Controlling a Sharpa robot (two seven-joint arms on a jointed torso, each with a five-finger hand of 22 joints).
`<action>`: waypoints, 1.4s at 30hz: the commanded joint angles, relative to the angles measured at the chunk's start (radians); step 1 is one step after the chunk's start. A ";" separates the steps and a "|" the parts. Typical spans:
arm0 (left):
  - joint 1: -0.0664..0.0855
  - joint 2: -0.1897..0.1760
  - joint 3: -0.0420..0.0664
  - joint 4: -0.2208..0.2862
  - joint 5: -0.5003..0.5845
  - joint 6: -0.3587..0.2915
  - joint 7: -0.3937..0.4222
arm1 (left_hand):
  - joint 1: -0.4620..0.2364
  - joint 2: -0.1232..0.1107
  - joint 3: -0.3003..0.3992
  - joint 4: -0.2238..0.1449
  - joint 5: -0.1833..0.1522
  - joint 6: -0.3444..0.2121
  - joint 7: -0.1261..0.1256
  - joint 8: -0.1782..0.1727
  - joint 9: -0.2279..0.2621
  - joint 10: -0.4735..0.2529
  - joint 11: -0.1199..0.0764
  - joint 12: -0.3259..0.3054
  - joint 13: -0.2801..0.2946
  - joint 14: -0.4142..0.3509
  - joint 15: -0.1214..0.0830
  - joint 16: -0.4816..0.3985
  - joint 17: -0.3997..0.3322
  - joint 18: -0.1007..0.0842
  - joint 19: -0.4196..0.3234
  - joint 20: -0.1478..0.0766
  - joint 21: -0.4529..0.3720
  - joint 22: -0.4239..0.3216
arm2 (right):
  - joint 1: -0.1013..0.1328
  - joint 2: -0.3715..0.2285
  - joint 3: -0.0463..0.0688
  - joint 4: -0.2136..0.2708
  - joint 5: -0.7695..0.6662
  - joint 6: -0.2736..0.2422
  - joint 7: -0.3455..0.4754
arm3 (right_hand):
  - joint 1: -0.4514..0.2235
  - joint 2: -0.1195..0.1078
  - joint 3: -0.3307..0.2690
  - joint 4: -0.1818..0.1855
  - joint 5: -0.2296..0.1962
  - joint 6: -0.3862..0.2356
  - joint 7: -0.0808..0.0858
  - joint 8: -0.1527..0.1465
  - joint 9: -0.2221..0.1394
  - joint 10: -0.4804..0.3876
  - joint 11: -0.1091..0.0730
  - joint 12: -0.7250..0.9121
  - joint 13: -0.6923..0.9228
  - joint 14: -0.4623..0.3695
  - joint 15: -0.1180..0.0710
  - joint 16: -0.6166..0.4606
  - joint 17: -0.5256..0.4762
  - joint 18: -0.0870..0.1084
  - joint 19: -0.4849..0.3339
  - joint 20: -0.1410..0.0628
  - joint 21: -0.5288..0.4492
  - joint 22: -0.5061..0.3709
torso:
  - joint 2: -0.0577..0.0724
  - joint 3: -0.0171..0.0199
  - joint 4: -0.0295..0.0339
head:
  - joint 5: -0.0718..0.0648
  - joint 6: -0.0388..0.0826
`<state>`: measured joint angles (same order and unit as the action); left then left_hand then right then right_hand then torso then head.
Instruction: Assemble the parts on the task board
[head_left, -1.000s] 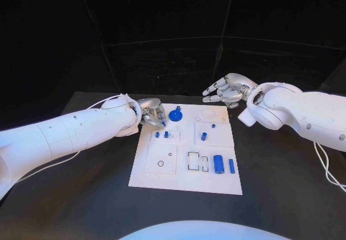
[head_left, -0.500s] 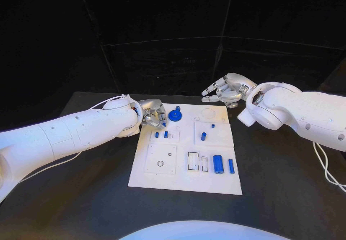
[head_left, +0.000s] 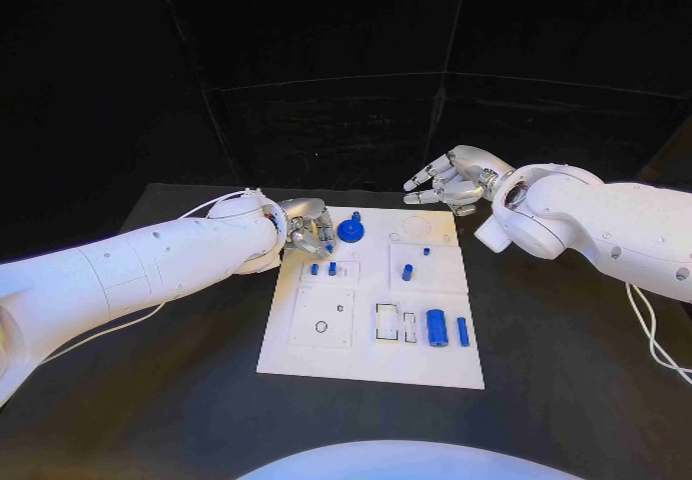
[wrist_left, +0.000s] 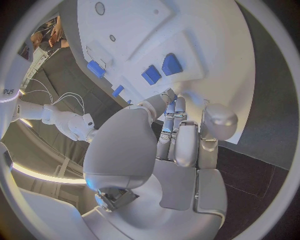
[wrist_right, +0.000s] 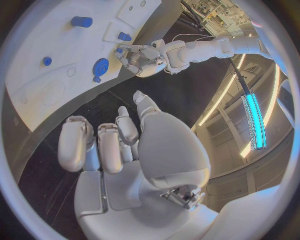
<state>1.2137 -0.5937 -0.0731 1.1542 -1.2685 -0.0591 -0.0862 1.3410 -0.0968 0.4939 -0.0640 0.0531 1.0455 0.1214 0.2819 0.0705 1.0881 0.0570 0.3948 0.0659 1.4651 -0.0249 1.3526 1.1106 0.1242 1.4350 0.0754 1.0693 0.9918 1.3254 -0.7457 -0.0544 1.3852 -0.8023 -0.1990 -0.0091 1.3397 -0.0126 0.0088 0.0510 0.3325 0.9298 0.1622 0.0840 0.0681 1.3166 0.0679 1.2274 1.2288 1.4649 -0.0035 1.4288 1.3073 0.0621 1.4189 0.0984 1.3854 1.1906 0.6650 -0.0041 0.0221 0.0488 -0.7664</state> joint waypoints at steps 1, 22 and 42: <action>-0.001 0.002 -0.001 0.001 -0.005 0.026 -0.021 | -0.014 -0.011 -0.005 -0.005 -0.004 -0.001 0.002 -0.003 -0.001 0.003 0.000 -0.010 0.001 0.024 -0.003 -0.003 -0.003 -0.009 0.002 -0.006 0.007 0.005 | 0.002 0.001 0.001 0.001 -0.001 0.007 0.009 | 0.002 0.004 -0.004 -0.001 0.001 -0.007 -0.002 0.006 0.000 -0.001 0.002 0.003 0.001 0.054 -0.007 -0.004 0.026 0.013 -0.003 -0.005 -0.005 0.000 | 0.000 -0.0001 0.0000 | -0.001 0.000; -0.001 -0.024 -0.001 0.016 0.013 -0.056 -0.010 | -0.036 -0.052 -0.043 -0.016 -0.003 -0.182 0.043 -0.154 -0.006 -0.076 0.034 -0.090 -0.001 0.001 0.024 -0.035 -0.075 0.002 -0.030 0.017 -0.057 -0.054 | 0.001 -0.013 0.000 -0.010 -0.169 -0.034 -0.059 | 0.041 0.008 0.013 -0.018 -0.021 -0.003 -0.009 0.015 0.001 -0.251 -0.008 -0.477 -0.460 0.041 -0.017 -0.054 -0.031 0.024 -0.022 -0.014 -0.045 -0.063 | -0.002 -0.0012 0.0009 | -0.004 0.002; 0.001 -0.152 0.000 0.102 1.056 -0.109 0.498 | -0.036 -0.004 0.005 -0.024 0.001 -0.072 0.052 -0.115 -0.001 -0.044 0.044 -0.044 0.015 -0.204 0.039 -0.272 -0.483 0.059 -0.217 0.038 -0.378 -0.353 | -0.109 -0.014 0.000 -0.028 -0.802 -0.022 -0.097 | 0.076 -0.062 0.188 -0.062 -0.095 0.109 -0.018 0.020 -0.002 -0.262 0.009 -0.950 -0.942 0.037 -0.001 -0.107 -0.087 0.028 -0.027 0.001 -0.071 -0.093 | -0.001 -0.0026 0.0029 | -0.059 0.029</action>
<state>1.2133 -0.7443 -0.0742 1.2472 -0.5834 -0.1933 0.2085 1.3148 -0.0991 0.5059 -0.0869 0.0533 0.9689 0.1769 0.1629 0.0704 1.0388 0.1029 0.3457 0.0794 1.2664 0.0124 1.0834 0.6303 0.1703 1.2250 0.1139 0.6940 0.6402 1.2165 -0.7612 -0.0557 1.3551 -1.4470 -0.2143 -0.0953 1.4158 -0.0630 0.1933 -0.0110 0.2415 1.0325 0.1433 0.1090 0.0680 1.0506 0.0771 0.2803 0.2924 1.4651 -0.0106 1.3266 1.2206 0.0778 1.3918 0.0933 1.3192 1.0976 0.6640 -0.0055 0.0218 -0.0046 -0.7382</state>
